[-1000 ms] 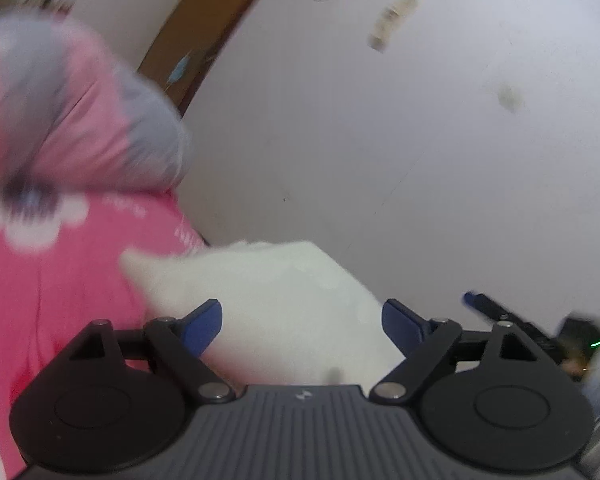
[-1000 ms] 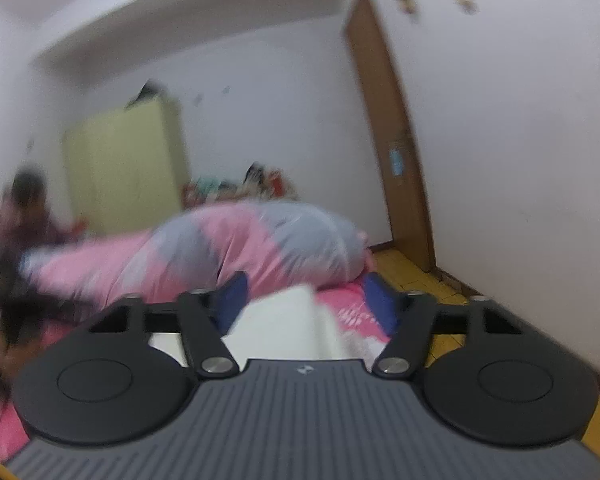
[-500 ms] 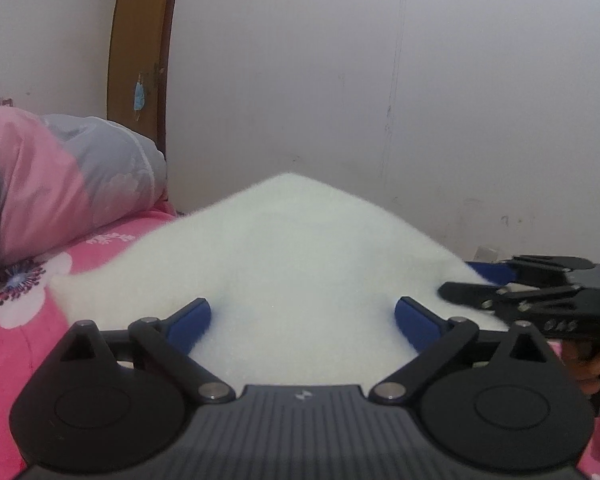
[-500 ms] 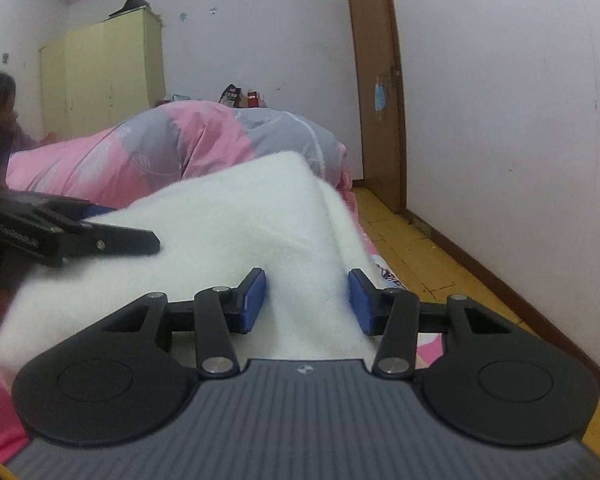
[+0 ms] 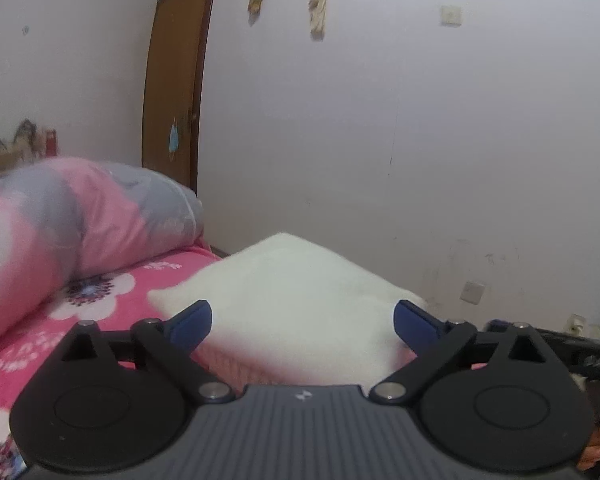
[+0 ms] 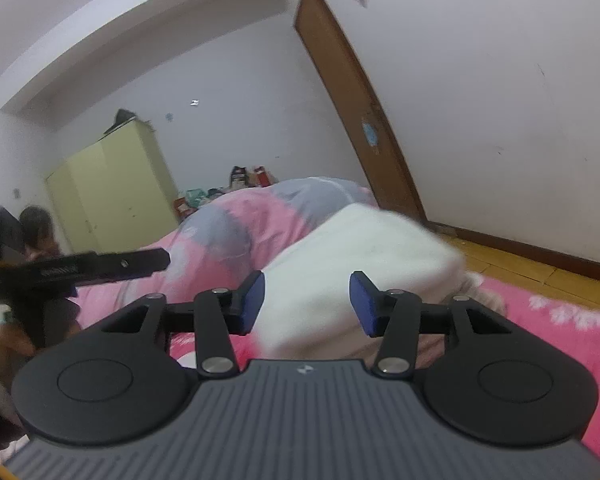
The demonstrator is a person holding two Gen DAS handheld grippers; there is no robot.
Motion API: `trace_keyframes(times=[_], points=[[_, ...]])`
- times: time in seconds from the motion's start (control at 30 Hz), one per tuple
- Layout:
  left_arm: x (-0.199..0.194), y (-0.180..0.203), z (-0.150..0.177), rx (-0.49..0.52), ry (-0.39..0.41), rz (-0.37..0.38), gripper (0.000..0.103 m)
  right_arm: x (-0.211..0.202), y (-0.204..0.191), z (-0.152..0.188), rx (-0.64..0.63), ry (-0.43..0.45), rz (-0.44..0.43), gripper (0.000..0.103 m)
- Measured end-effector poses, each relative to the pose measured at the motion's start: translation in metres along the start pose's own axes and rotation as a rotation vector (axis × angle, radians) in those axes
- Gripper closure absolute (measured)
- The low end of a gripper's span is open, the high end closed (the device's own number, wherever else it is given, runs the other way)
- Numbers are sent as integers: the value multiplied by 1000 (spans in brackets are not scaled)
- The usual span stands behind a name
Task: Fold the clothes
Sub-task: 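Carry the sweater with both grippers and lower it onto the pink checked stack, then open both grippers to release the sweater on the stack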
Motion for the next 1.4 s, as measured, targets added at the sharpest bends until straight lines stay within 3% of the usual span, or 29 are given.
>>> trace_keyframes(times=[0.1,0.2,0.5,0.67,0.77,0.9,1.17,1.4], points=[[-48,11,23,-35,10,-19,0,-30,-38,5,-27,-6,-5,36],[-85,26,49,-32,15,-69,0,-49,-74,10,-76,-31,0,28],[-154,45,96,-156,-2,-135,0,-76,-134,12,-267,-199,153,1],[-169,42,99,-186,1,-195,0,-105,-150,23,-297,-246,234,1],[-175,50,102,-149,-12,-208,0,-119,-154,27,-288,-266,264,1],[-181,59,106,-131,-23,-171,0,-134,-164,24,-310,-247,284,1],[-185,68,108,-125,-19,-198,0,-137,-164,18,-258,-243,347,1],[-184,74,110,-93,-19,-251,0,-135,-169,19,-302,-258,418,1]])
Point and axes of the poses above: each gripper's, at about its wrist camera, not at the fingertips, and x roughly the way its jaws point, y to its right, z to its underside, the point moved 2 cm from there along x, roughly the way its jaws point, and after that the axes turned 13 degrees about -x, right-handed, at the moved point
